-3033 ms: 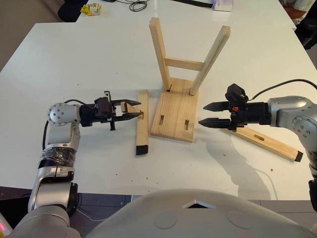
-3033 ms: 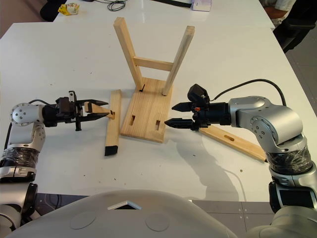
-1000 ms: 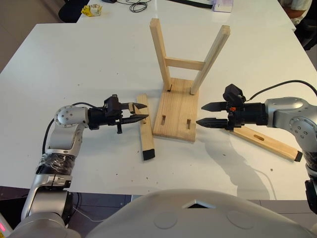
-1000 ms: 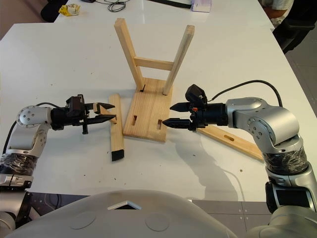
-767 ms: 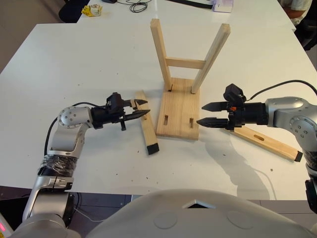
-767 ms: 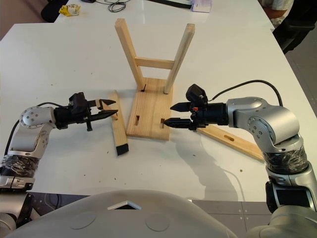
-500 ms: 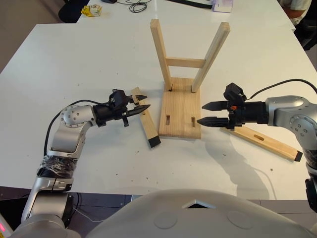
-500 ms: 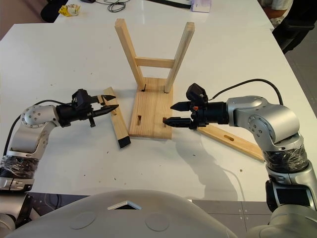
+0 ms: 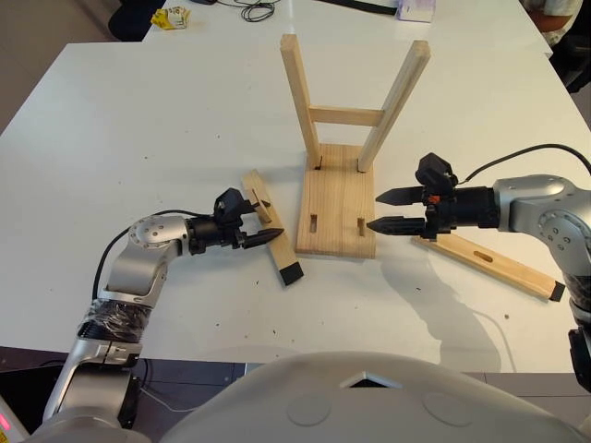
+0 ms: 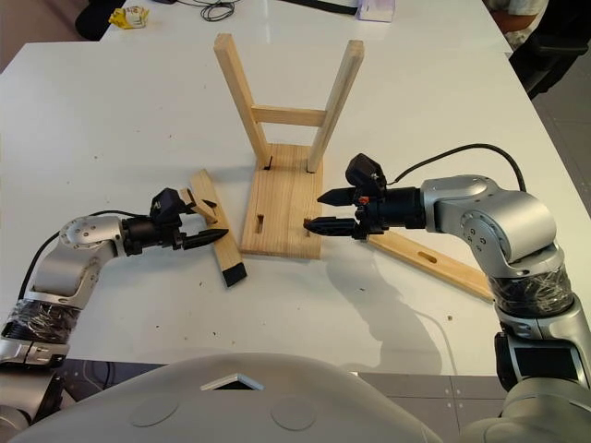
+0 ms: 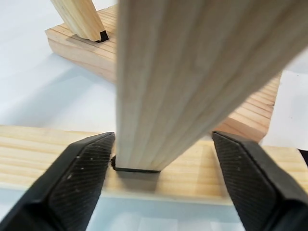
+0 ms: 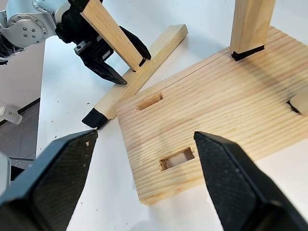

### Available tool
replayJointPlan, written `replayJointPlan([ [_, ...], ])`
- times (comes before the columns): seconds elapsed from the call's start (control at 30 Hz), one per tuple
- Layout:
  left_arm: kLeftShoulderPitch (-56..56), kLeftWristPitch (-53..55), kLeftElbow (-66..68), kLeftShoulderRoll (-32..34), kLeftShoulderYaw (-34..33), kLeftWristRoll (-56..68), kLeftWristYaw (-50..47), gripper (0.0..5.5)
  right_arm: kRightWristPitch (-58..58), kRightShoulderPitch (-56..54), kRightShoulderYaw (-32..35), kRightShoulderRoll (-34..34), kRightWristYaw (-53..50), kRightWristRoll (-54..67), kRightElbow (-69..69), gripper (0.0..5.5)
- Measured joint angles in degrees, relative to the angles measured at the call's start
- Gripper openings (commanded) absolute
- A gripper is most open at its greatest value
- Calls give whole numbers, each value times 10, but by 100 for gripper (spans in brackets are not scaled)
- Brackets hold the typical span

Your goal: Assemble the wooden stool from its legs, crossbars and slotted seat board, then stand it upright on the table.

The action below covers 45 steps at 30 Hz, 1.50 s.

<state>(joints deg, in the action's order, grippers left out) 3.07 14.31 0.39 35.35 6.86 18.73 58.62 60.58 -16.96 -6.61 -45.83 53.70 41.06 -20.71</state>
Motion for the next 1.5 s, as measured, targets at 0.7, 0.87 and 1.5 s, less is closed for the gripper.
replayJointPlan([
  [0.7,5,105,-186,46,-89,132,28,382,-22,22,22,13,-27,-5,-7,372],
  [0.87,10,127,-247,45,-158,175,-33,382,-23,25,26,13,-28,-5,-7,372],
  [1.5,78,137,-291,-44,-97,183,-183,318,-28,26,26,28,-42,-5,-15,372],
])
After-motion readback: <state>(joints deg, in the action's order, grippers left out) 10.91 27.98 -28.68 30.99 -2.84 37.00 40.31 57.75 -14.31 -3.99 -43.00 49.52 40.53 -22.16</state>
